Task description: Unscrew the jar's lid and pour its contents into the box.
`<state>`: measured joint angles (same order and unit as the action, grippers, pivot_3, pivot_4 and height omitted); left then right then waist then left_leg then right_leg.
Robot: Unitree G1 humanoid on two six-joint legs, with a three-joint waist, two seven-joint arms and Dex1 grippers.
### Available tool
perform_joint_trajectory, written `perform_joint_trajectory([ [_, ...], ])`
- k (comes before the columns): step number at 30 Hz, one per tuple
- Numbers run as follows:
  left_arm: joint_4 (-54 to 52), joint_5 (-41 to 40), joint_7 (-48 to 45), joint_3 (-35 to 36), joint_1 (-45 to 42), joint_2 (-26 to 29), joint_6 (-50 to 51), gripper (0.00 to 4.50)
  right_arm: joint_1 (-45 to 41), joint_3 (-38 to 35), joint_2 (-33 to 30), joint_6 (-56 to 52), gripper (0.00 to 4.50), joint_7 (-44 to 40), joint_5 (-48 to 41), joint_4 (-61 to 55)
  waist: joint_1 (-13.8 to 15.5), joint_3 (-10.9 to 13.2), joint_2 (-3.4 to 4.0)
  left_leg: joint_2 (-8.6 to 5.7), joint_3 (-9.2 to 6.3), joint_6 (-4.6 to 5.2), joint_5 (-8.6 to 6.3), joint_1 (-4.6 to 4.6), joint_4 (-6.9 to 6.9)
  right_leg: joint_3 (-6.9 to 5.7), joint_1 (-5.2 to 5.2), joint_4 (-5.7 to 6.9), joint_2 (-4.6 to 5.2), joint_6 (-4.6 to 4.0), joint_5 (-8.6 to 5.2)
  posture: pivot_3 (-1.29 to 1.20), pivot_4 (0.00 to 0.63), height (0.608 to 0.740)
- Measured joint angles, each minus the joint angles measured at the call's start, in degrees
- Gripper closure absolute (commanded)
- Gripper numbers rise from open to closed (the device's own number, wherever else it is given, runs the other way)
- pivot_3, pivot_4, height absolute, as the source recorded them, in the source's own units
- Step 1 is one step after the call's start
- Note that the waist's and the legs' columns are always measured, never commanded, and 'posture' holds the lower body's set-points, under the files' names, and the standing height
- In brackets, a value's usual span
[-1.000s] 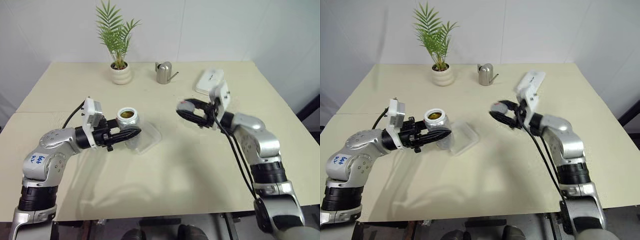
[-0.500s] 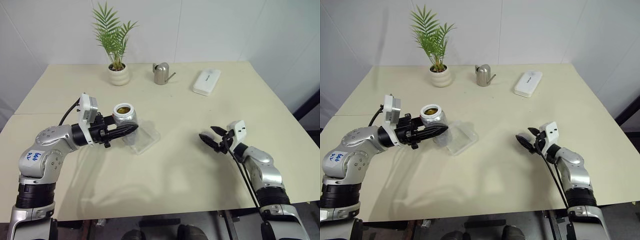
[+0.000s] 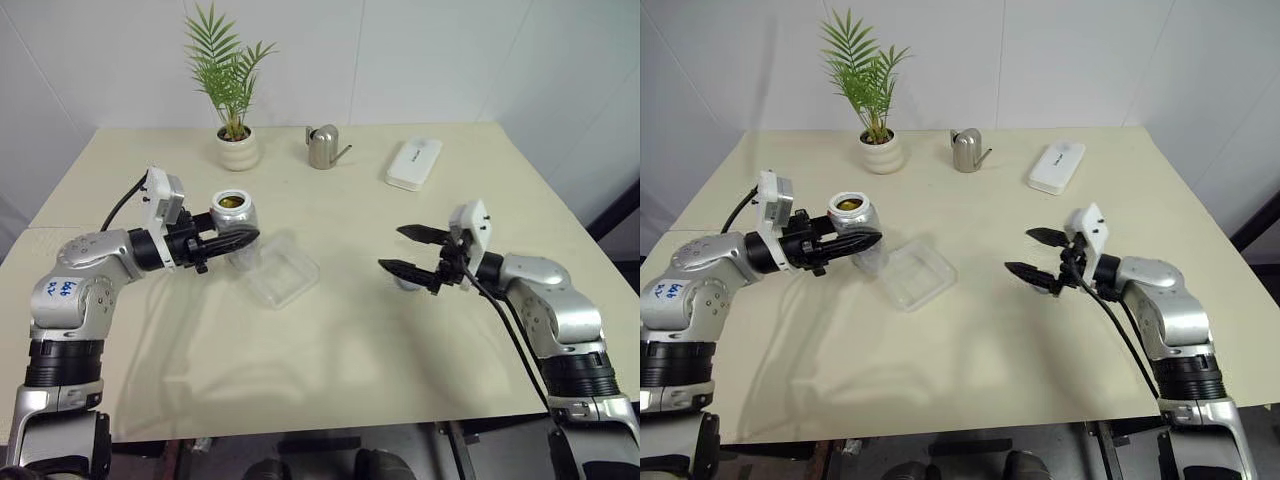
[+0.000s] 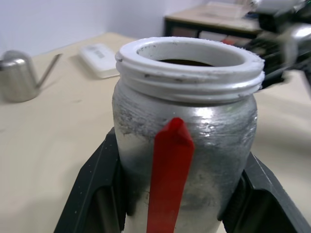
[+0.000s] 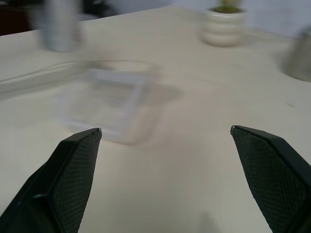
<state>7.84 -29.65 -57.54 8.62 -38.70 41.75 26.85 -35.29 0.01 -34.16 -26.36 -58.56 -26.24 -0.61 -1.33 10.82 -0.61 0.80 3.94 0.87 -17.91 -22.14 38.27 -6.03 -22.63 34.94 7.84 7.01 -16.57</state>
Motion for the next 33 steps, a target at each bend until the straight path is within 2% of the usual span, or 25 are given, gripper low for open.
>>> perform_joint_trajectory([
  [7,8.78,14.68,3.51,-8.16,-6.57,0.9,-8.94,2.59,-3.26,2.24,1.45,-3.89,0.02,0.41,-1.21,-5.18,1.21,0.0,-0.01,-0.08,0.02,0.02,-0.01,-0.11,0.0,-0.03,-0.08,-0.05,0.0,0.0,0.0,0.0,0.15,0.74],
  [11,10.67,26.45,14.67,-11.24,-10.35,-1.07,-21.58,2.59,-2.01,2.21,1.76,-4.06,0.02,1.46,-1.26,-5.99,2.36,0.05,-0.11,-0.11,0.1,0.03,-0.01,-0.26,0.07,-0.12,-0.1,-0.09,0.0,0.01,0.0,0.0,0.15,0.74],
  [15,11.25,49.19,32.14,-18.81,-10.65,3.13,-44.74,2.59,-0.61,1.81,1.86,-4.44,0.02,2.96,-1.49,-6.01,2.65,0.05,-0.11,-0.23,0.41,0.04,-0.02,-0.23,-0.01,-0.11,-0.13,-0.13,-0.01,0.01,0.01,0.0,0.15,0.74],
  [20,14.6,74.05,53.99,-28.33,-10.73,6.16,-57.97,2.59,-0.32,1.57,2.83,-5.01,0.02,4.71,-2.19,-6.14,2.56,0.05,-0.11,-0.19,0.6,0.05,-0.03,-0.2,-0.01,-0.08,-0.18,-0.07,-0.04,0.0,0.01,0.0,0.15,0.74],
  [22,15.87,82.79,61.67,-31.61,-11.15,6.91,-59.31,2.59,-0.21,1.42,3.16,-5.03,0.02,5.29,-2.34,-6.28,2.63,0.05,-0.11,-0.13,0.61,0.05,-0.03,-0.22,-0.01,-0.07,-0.21,-0.03,-0.04,0.0,0.02,0.0,0.15,0.74],
  [27,16.93,98.32,76.67,-37.46,-13.81,6.8,-57.95,2.59,0.5,1.41,4.49,-5.19,0.02,6.9,-3.23,-7.97,2.79,0.05,-0.12,-0.07,0.62,0.13,-0.07,-0.27,-0.01,-0.07,-0.27,-0.02,0.02,0.0,0.01,0.0,0.15,0.74],
  [33,16.57,107.58,84.72,-40.82,-14.74,6.8,-54.83,2.59,1.24,1.31,5.17,-5.5,0.02,8.54,-3.89,-8.37,2.71,0.04,-0.13,-0.06,0.7,0.17,-0.09,-0.28,-0.02,-0.08,-0.37,0.04,0.07,0.0,0.01,0.0,0.15,0.74],
])
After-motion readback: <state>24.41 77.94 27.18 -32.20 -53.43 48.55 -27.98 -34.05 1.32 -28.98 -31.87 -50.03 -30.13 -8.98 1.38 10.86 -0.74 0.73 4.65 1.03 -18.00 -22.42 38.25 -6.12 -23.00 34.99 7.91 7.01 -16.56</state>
